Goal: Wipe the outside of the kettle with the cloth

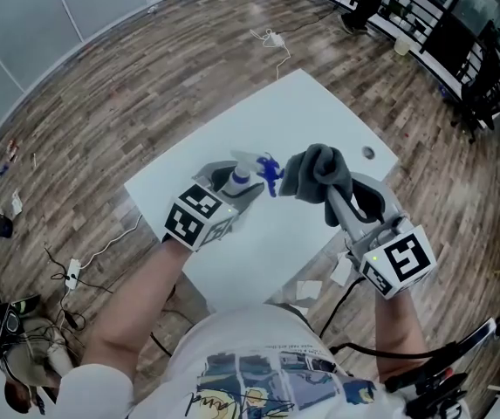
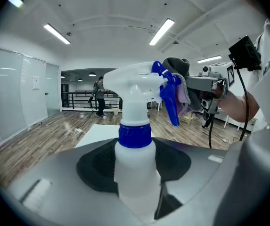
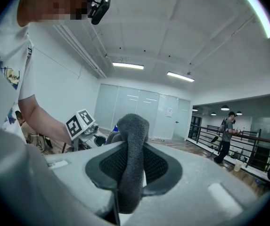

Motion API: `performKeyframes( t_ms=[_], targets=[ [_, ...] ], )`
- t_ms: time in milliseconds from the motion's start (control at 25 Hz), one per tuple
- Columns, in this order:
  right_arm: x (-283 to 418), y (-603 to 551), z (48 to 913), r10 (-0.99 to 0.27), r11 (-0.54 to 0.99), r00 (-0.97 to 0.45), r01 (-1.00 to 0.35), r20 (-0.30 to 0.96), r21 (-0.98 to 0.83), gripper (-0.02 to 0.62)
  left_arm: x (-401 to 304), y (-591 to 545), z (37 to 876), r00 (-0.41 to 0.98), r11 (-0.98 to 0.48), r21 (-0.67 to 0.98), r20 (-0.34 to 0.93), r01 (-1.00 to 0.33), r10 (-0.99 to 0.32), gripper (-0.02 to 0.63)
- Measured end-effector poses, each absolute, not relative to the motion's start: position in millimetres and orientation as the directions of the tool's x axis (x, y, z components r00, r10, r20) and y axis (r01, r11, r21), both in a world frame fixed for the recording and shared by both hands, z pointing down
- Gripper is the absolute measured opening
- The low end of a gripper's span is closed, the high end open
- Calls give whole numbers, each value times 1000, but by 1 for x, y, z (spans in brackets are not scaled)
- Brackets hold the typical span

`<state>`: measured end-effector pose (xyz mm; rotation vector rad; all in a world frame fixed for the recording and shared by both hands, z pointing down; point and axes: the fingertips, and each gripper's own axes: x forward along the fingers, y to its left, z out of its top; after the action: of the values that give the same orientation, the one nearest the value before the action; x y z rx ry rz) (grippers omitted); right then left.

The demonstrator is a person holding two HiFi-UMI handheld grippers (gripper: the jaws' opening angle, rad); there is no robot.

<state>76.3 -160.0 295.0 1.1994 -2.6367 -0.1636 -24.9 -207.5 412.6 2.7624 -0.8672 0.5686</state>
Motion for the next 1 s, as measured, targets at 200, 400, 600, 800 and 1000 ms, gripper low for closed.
performKeyframes(
  t_ms=[200, 400, 600, 800, 1000],
  targets=[
    [92, -169, 296, -787, 617, -596, -761, 163, 200, 75, -29, -207, 405, 755, -805, 67, 397, -590, -521, 207],
    [111, -169, 308, -771, 637, -614, -752, 172, 170, 74, -10, -204, 393, 758, -806, 56, 382, -590, -528, 206],
    [67, -166, 318, -728, 685, -659, -711, 186, 161, 75, -17, -197, 372, 795, -825, 78, 334, -559, -507, 206],
    [43, -167, 336, -693, 719, -695, -687, 195, 105, 75, -11, -190, 344, 831, -851, 80, 278, -519, -481, 206],
    [33, -165, 357, -673, 731, -710, -681, 207, 42, 75, -4, -184, 319, 860, -864, 108, 217, -491, -462, 206]
  ],
)
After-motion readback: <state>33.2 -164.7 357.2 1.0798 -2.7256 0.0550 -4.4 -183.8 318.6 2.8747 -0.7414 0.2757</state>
